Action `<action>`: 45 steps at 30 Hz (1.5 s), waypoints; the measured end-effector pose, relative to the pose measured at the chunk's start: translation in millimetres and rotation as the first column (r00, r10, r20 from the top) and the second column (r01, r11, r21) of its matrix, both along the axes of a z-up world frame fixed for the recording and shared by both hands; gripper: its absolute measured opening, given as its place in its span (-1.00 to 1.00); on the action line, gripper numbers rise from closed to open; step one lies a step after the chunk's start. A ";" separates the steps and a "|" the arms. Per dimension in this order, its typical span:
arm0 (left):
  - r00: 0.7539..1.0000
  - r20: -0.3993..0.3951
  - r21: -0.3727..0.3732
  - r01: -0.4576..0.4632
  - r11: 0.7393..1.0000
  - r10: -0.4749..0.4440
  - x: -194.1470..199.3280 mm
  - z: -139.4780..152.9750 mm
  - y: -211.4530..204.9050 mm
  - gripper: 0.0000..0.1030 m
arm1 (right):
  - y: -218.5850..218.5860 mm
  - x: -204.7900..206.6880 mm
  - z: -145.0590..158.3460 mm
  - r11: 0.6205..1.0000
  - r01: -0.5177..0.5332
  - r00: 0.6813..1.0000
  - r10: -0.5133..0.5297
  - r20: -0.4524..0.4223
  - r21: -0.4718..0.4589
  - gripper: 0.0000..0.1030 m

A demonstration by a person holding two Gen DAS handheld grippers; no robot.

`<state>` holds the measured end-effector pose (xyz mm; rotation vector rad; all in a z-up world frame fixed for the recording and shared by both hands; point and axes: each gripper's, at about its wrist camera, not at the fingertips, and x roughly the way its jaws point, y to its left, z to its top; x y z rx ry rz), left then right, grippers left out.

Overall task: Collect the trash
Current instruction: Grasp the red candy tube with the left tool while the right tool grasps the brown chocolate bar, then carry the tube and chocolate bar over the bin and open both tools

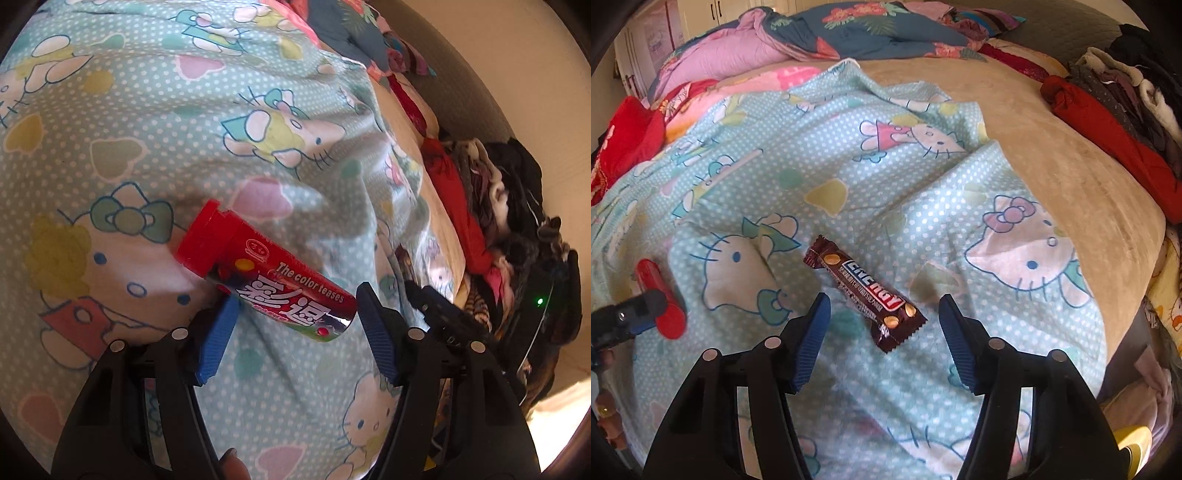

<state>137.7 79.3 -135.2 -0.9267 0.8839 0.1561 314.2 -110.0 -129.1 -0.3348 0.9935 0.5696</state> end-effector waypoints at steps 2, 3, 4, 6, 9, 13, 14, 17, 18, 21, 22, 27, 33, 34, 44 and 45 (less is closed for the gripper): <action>1.000 0.000 -0.011 -0.019 1.000 0.019 3.1 -1.6 4.7 0.08 | 3.0 4.6 -6.0 1.000 0.008 1.000 -0.008 -0.001 -0.018 -0.01; 1.000 0.000 -0.013 -0.026 1.000 0.026 3.4 -1.5 6.5 0.08 | 4.0 6.2 -7.8 0.999 0.012 1.000 -0.012 0.005 -0.030 -0.11; 1.000 0.001 -0.015 -0.031 0.999 0.031 4.1 -1.6 7.8 0.08 | 4.2 7.4 -8.9 0.999 0.013 1.000 -0.013 0.006 -0.033 -0.25; 0.999 0.003 -0.020 -0.042 0.999 0.042 4.9 -2.4 10.9 0.08 | 2.4 9.1 -8.5 0.999 0.019 1.000 -0.019 0.008 -0.029 -0.50; 0.998 0.004 -0.044 -0.064 0.997 0.064 5.0 -4.8 17.1 0.02 | -8.1 7.7 -0.7 0.999 0.036 0.999 -0.035 -0.014 0.034 -0.62; 0.995 0.007 -0.093 -0.101 0.991 0.102 3.2 -9.2 28.9 -0.11 | -25.3 -8.4 15.9 0.991 0.050 0.999 -0.050 -0.006 0.123 -0.63; 0.994 0.007 -0.105 -0.109 0.989 0.110 2.9 -9.9 30.5 -0.15 | -29.8 -13.3 19.6 0.988 0.056 0.998 -0.056 -0.007 0.143 -0.63; 0.991 0.006 -0.136 -0.131 0.982 0.133 0.0 -11.4 36.6 -0.26 | -40.7 -27.4 29.6 0.977 0.071 0.997 -0.069 -0.016 0.200 -0.63; 0.991 0.006 -0.140 -0.134 0.981 0.136 -0.5 -11.4 37.0 -0.28 | -43.0 -32.7 32.5 0.975 0.071 0.998 -0.069 -0.016 0.212 -0.63; 0.991 0.010 -0.135 -0.132 0.982 0.135 -3.1 -8.7 38.6 -0.33 | -50.6 -48.8 38.1 0.967 0.077 0.997 -0.075 -0.016 0.243 -0.63; 0.991 0.012 -0.128 -0.129 0.983 0.132 -4.2 -6.8 38.5 -0.33 | -53.4 -54.6 40.4 0.965 0.077 0.997 -0.075 -0.017 0.250 -0.63; 0.992 0.015 -0.113 -0.122 0.986 0.124 -10.4 0.1 38.2 -0.35 | -63.1 -74.0 48.5 0.955 0.088 0.996 -0.086 -0.018 0.283 -0.63; 0.997 0.042 -0.043 -0.067 0.997 0.069 -11.6 17.9 21.8 -0.38 | -72.4 -94.2 59.7 0.946 0.088 0.996 -0.091 -0.005 0.311 -0.63; 0.997 0.051 -0.028 -0.053 0.998 0.054 -11.2 22.6 17.9 -0.38 | -74.4 -97.3 61.6 0.944 0.089 0.996 -0.093 -0.005 0.317 -0.63; 0.986 0.142 0.135 0.073 0.988 -0.092 -1.3 68.6 -27.7 -0.40 | -100.1 -117.2 78.5 0.928 0.116 0.991 -0.130 0.016 0.354 -0.63; 0.982 0.152 0.149 0.086 0.985 -0.109 -0.5 73.7 -33.1 -0.40 | -104.1 -119.1 80.9 0.925 0.121 0.990 -0.137 0.019 0.360 -0.63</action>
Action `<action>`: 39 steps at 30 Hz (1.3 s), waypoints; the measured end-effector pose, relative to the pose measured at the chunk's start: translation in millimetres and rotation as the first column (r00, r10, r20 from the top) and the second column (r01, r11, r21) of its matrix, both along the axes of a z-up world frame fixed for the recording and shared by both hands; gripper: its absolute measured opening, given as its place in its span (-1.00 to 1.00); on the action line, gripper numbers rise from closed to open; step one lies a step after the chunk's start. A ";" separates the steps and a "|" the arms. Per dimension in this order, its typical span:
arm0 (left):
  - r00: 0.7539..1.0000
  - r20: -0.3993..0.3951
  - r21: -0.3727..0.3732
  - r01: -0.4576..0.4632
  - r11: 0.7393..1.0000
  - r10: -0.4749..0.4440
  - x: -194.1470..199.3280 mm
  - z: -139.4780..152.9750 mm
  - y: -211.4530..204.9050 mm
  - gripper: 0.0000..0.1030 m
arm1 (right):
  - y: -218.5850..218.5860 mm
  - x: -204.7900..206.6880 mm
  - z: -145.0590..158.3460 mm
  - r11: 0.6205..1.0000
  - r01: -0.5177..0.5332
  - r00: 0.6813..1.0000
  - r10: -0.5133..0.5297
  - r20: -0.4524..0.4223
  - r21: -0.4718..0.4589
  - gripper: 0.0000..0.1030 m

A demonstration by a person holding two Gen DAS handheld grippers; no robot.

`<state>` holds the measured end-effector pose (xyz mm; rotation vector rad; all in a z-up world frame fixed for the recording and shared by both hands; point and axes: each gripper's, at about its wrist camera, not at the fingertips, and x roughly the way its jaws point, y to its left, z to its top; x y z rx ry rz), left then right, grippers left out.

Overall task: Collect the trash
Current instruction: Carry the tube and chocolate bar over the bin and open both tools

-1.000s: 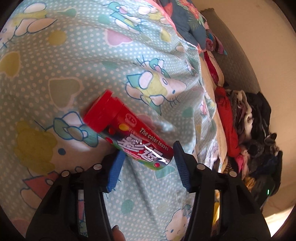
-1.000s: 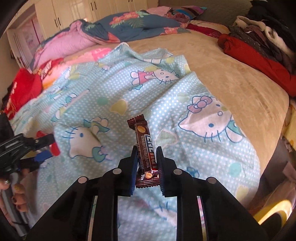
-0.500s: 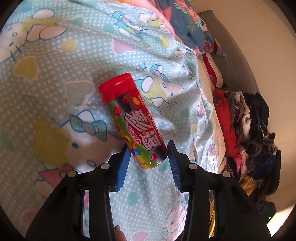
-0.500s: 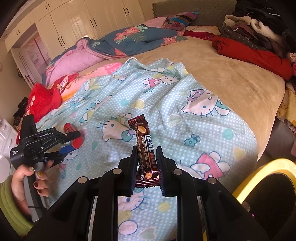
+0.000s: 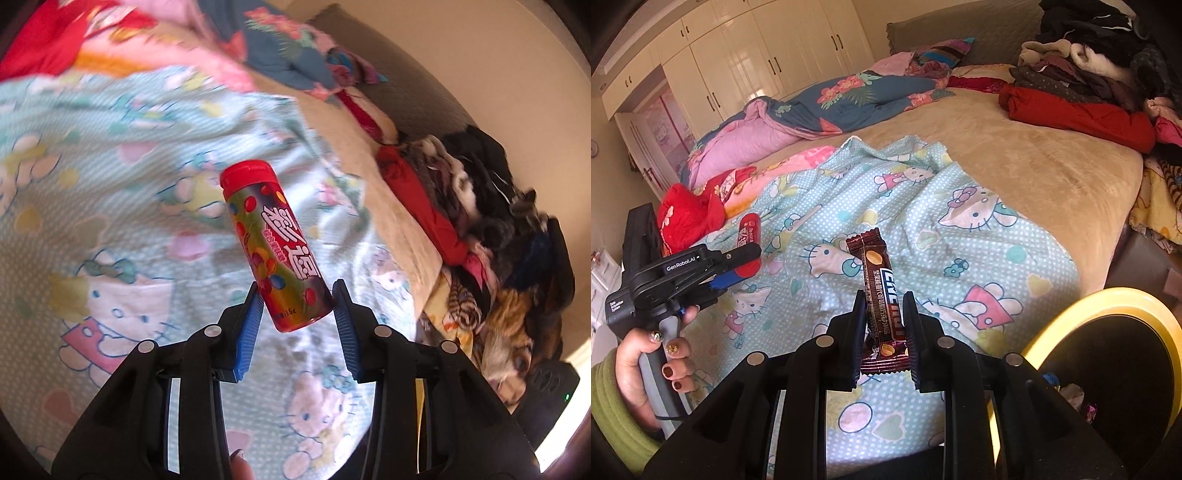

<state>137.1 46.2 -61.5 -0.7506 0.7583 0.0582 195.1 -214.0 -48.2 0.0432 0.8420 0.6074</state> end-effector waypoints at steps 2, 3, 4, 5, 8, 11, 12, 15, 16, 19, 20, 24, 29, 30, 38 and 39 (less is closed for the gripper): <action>0.999 0.023 0.029 0.029 0.999 -0.029 0.9 9.5 -11.4 -0.42 | -7.3 -3.1 3.8 1.000 0.012 1.000 -0.012 0.008 0.006 -0.63; 0.999 0.030 0.039 0.038 0.999 -0.039 0.7 12.0 -15.2 -0.42 | -10.8 -4.2 5.5 1.000 0.018 1.000 -0.018 0.012 0.008 -0.63; 0.998 0.040 0.054 0.051 0.997 -0.053 0.4 16.0 -20.4 -0.44 | -15.0 -5.9 7.5 1.000 0.025 1.000 -0.026 0.016 0.012 -0.63; 0.997 0.049 0.069 0.063 0.996 -0.067 -0.2 19.6 -25.0 -0.46 | -18.6 -7.1 9.0 0.999 0.032 0.999 -0.032 0.019 0.015 -0.63; 0.993 0.064 0.096 0.095 0.991 -0.101 -0.1 26.1 -37.5 -0.55 | -30.5 -11.1 12.9 0.998 0.053 0.998 -0.054 0.030 0.027 -0.63; 0.990 0.054 0.134 0.123 0.983 -0.131 1.9 26.4 -51.1 -0.57 | -40.1 -13.1 15.5 0.997 0.069 0.997 -0.070 0.035 0.038 -0.63; 0.989 0.048 0.134 0.133 0.982 -0.140 2.8 25.6 -54.3 -0.57 | -42.5 -13.5 16.0 0.997 0.073 0.997 -0.074 0.036 0.039 -0.63; 0.986 0.048 0.132 0.151 0.980 -0.159 2.9 26.5 -62.8 -0.57 | -51.8 -16.3 19.5 0.995 0.089 0.995 -0.091 0.044 0.048 -0.63; 0.984 0.052 0.137 0.160 0.978 -0.168 3.4 27.7 -67.1 -0.57 | -54.5 -17.6 20.9 0.994 0.094 0.994 -0.096 0.047 0.050 -0.63; 0.979 0.061 0.143 0.186 0.972 -0.196 5.3 31.1 -77.9 -0.57 | -65.5 -21.0 24.7 0.992 0.112 0.992 -0.116 0.056 0.058 -0.63; 0.977 0.063 0.146 0.194 0.970 -0.205 6.0 32.3 -81.5 -0.57 | -69.7 -21.9 25.9 0.991 0.120 0.991 -0.124 0.058 0.060 -0.63; 0.967 0.073 0.159 0.231 0.960 -0.245 8.9 37.4 -98.5 -0.57 | -87.5 -24.6 28.8 0.986 0.149 0.986 -0.153 0.064 0.068 -0.63; 0.952 0.081 0.171 0.278 0.945 -0.294 11.4 42.3 -122.5 -0.57 | -108.6 -29.5 30.0 0.979 0.188 0.979 -0.193 0.066 0.075 -0.63; 0.950 0.082 0.173 0.284 0.943 -0.301 11.5 42.8 -125.6 -0.57 | -113.3 -30.5 30.2 0.978 0.196 0.977 -0.201 0.066 0.077 -0.63; 0.926 0.087 0.188 0.348 0.918 -0.368 13.3 48.6 -158.8 -0.57 | -144.1 -37.7 30.7 0.964 0.251 0.964 -0.257 0.063 0.089 -0.63; 0.921 0.089 0.189 0.359 0.914 -0.380 13.3 49.7 -164.2 -0.57 | -148.1 -38.1 30.2 0.962 0.257 0.963 -0.264 0.062 0.091 -0.63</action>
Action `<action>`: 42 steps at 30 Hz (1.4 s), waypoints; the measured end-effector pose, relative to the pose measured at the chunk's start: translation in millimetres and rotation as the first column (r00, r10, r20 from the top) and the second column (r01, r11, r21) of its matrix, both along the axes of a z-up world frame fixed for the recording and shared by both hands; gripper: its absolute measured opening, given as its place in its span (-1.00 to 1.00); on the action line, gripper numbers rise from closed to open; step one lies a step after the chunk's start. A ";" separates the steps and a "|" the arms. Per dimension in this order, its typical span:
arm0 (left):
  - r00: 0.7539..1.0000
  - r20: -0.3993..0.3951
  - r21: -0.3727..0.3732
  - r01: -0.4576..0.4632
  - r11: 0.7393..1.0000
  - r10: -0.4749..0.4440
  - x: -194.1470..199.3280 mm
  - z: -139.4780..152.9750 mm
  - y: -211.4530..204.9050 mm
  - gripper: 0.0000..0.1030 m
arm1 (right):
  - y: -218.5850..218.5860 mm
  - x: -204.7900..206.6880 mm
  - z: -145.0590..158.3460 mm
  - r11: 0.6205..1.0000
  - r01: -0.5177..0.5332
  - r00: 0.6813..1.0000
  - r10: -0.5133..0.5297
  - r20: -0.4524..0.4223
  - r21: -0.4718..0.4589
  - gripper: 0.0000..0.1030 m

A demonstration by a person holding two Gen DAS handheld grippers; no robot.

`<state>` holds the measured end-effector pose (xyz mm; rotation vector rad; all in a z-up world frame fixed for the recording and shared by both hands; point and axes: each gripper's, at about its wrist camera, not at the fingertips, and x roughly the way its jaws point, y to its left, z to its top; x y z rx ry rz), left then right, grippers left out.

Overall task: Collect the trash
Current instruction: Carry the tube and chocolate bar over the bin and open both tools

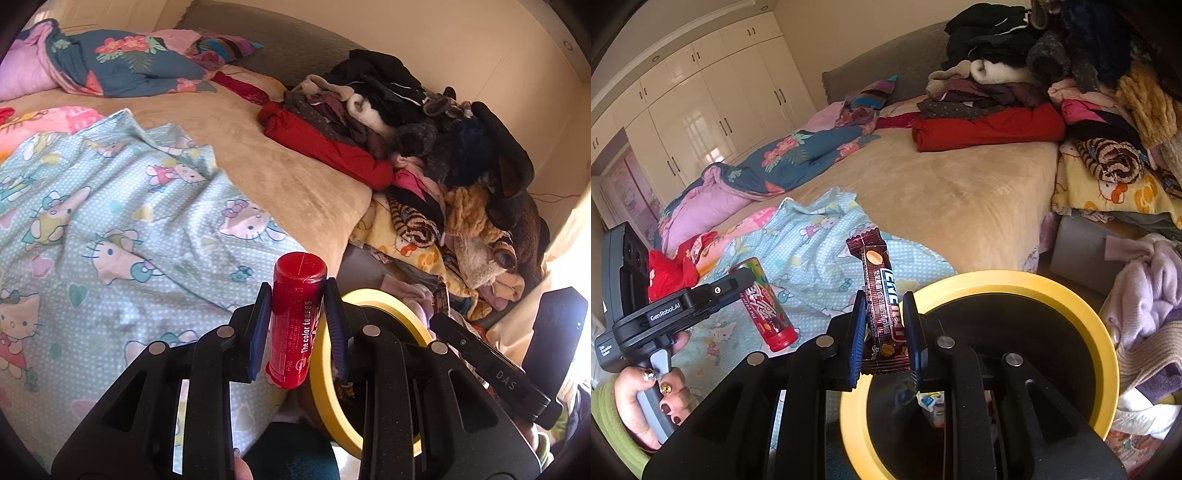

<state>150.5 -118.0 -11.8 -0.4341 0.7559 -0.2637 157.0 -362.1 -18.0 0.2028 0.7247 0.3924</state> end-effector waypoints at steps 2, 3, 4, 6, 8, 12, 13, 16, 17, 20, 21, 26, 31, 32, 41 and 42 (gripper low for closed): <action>1.000 0.004 0.004 0.020 1.000 -0.020 -0.3 1.8 -8.5 -0.57 | -6.8 -0.8 -0.5 1.000 0.014 1.000 -0.014 -0.001 0.002 -0.63; 1.000 0.007 0.006 0.031 1.000 -0.031 -0.5 2.8 -13.3 -0.57 | -10.6 -1.3 -0.9 1.000 0.021 1.000 -0.021 -0.001 0.003 -0.63; 0.999 0.008 0.007 0.039 0.999 -0.039 -1.0 3.2 -17.3 -0.57 | -14.5 -2.2 -1.3 1.000 0.028 1.000 -0.028 -0.002 0.004 -0.63; 0.998 0.011 0.010 0.063 0.998 -0.063 -1.1 4.8 -27.4 -0.57 | -22.2 -3.0 -2.2 0.999 0.045 0.999 -0.045 -0.002 0.008 -0.63; 0.996 0.012 0.011 0.085 0.996 -0.085 -1.7 5.7 -37.0 -0.57 | -30.1 -4.1 -3.3 0.998 0.064 0.998 -0.064 -0.006 0.013 -0.63; 0.991 0.012 0.015 0.131 0.991 -0.131 -3.0 5.6 -56.3 -0.57 | -47.6 -5.7 -6.2 0.995 0.101 0.995 -0.101 -0.014 0.026 -0.63; 0.990 0.012 0.017 0.141 0.990 -0.141 -3.4 5.8 -60.4 -0.57 | -51.6 -5.8 -6.8 0.994 0.110 0.994 -0.109 -0.016 0.030 -0.63; 0.985 0.009 0.022 0.174 0.985 -0.174 -4.2 4.2 -74.0 -0.57 | -64.0 -6.4 -8.9 0.989 0.139 0.990 -0.138 -0.025 0.040 -0.63; 0.983 0.008 0.024 0.183 0.983 -0.183 -5.1 3.6 -77.7 -0.57 | -68.3 -6.4 -9.5 0.988 0.148 0.989 -0.147 -0.028 0.044 -0.63; 0.976 0.000 0.028 0.218 0.975 -0.218 -6.1 0.7 -92.2 -0.57 | -78.1 -7.4 -11.7 0.984 0.169 0.985 -0.168 -0.035 0.049 -0.60; 0.974 -0.002 0.029 0.227 0.974 -0.227 -7.0 -0.6 -95.5 -0.57 | -81.8 -7.7 -12.7 0.983 0.176 0.984 -0.174 -0.039 0.051 -0.60; 0.960 -0.024 0.041 0.279 0.959 -0.279 -8.6 -9.6 -114.9 -0.56 | -96.2 -8.6 -16.8 0.977 0.202 0.979 -0.198 -0.053 0.064 -0.58; 0.945 -0.056 0.052 0.326 0.944 -0.323 -10.0 -21.7 -131.3 -0.56 | -108.2 -10.5 -20.1 0.972 0.223 0.974 -0.218 -0.065 0.077 -0.58; 0.940 -0.067 0.054 0.339 0.939 -0.335 -9.5 -25.3 -134.9 -0.56 | -110.4 -10.9 -20.6 0.971 0.227 0.973 -0.222 -0.067 0.081 -0.58; 0.912 -0.133 0.061 0.398 0.915 -0.388 0.4 -48.2 -162.0 -0.55 | -126.1 -17.0 -21.2 0.959 0.262 0.964 -0.255 -0.074 0.109 -0.11; 0.913 -0.140 0.070 0.396 0.916 -0.384 1.0 -49.5 -164.0 -0.54 | -128.2 -18.4 -21.0 0.957 0.268 0.963 -0.261 -0.073 0.110 -0.07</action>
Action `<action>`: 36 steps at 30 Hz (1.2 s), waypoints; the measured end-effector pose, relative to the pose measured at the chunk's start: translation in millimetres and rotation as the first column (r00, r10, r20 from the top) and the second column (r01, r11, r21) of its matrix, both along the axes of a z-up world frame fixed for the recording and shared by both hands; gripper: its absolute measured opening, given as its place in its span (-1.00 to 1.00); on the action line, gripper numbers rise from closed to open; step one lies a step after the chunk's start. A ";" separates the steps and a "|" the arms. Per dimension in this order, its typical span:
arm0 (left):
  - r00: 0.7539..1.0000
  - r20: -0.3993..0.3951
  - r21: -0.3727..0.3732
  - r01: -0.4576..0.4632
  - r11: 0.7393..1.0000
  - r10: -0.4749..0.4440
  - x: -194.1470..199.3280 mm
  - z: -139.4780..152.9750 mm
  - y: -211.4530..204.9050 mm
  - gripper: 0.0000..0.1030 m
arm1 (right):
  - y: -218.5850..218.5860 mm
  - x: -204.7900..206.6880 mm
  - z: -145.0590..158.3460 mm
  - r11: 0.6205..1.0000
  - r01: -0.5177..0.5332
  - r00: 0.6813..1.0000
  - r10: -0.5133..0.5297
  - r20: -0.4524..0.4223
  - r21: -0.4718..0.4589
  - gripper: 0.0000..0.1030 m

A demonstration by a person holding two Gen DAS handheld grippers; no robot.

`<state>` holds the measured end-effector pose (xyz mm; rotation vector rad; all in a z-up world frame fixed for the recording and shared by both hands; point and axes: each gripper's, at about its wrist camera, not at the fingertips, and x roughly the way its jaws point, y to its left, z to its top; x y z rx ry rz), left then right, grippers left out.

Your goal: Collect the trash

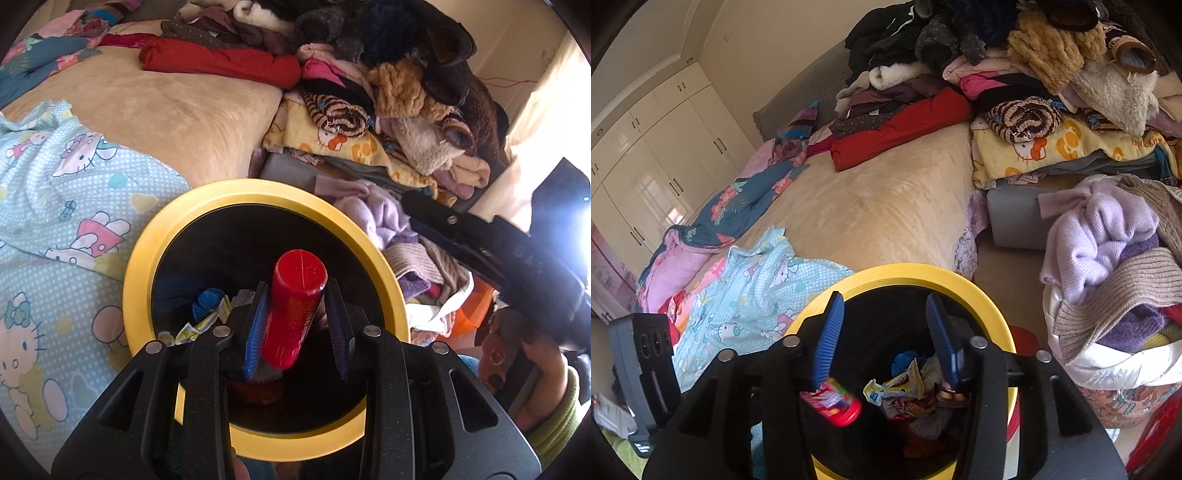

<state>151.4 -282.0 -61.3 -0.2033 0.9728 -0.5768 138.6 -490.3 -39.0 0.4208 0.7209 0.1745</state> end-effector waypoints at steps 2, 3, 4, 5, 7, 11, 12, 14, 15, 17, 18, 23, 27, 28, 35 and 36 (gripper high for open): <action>1.000 0.000 0.009 -0.002 1.000 0.002 0.2 -0.1 -2.0 -0.05 | -3.6 -3.7 1.9 1.000 0.012 1.000 -0.012 0.005 0.000 0.04; 1.000 0.007 0.014 -0.003 1.000 0.003 -0.1 1.1 -2.0 0.07 | -5.2 -5.8 2.9 1.000 0.016 1.000 -0.016 0.009 -0.003 0.07; 1.000 0.020 0.021 -0.001 1.000 0.000 -1.8 3.1 -2.0 0.15 | -6.5 -7.4 3.8 1.000 0.018 1.000 -0.018 0.013 -0.005 0.13; 1.000 0.030 0.026 0.004 1.000 -0.005 -3.4 4.8 -1.7 0.17 | -7.5 -9.8 5.0 1.000 0.023 1.000 -0.022 0.017 -0.011 0.20; 0.999 0.049 0.038 0.009 0.999 -0.011 -6.3 9.6 -1.4 0.28 | -8.2 -14.4 6.7 0.999 0.030 0.999 -0.029 0.022 -0.019 0.31; 0.997 0.078 0.049 0.003 0.999 -0.007 -12.5 18.3 3.9 0.59 | -7.9 -24.8 8.9 0.998 0.045 0.999 -0.044 0.032 -0.036 0.49; 0.996 0.083 0.051 0.003 0.999 -0.007 -13.9 20.0 5.0 0.63 | -7.6 -27.0 9.9 0.998 0.049 0.998 -0.048 0.036 -0.038 0.53; 0.995 0.098 0.066 -0.003 0.998 -0.004 -17.2 23.6 8.6 0.78 | -5.0 -33.3 12.5 0.997 0.055 0.997 -0.053 0.049 -0.049 0.64; 0.995 0.102 0.071 -0.005 0.997 -0.002 -18.6 25.0 11.2 0.78 | -3.3 -35.6 14.1 0.997 0.055 0.997 -0.052 0.056 -0.057 0.65; 0.993 0.114 0.079 -0.020 0.997 0.011 -21.2 28.3 16.1 0.78 | -0.4 -40.2 17.5 0.996 0.057 0.996 -0.052 0.071 -0.071 0.72; 0.993 0.121 0.084 -0.028 0.996 0.018 -22.8 29.2 19.5 0.78 | 1.3 -43.4 19.7 0.995 0.061 0.995 -0.054 0.081 -0.074 0.74; 0.986 0.156 0.093 -0.073 0.993 0.058 -32.4 37.8 39.2 0.78 | 8.3 -56.8 29.8 0.992 0.081 0.988 -0.068 0.135 -0.092 0.87; 0.979 0.182 0.093 -0.107 0.990 0.088 -41.8 44.4 56.1 0.78 | 18.1 -66.2 35.7 0.989 0.095 0.983 -0.076 0.165 -0.110 0.87; 0.975 0.198 0.099 -0.120 0.988 0.098 -45.7 46.7 61.9 0.78 | 20.7 -67.9 36.7 0.989 0.095 0.982 -0.075 0.172 -0.116 0.87; 0.949 0.260 0.094 -0.208 0.974 0.177 -64.5 55.8 96.3 0.78 | 57.5 -85.1 40.1 0.982 0.070 0.971 -0.027 0.240 -0.175 0.87; 0.942 0.273 0.091 -0.227 0.970 0.195 -67.4 57.3 102.6 0.78 | 64.4 -88.4 40.4 0.980 0.066 0.967 -0.016 0.255 -0.189 0.87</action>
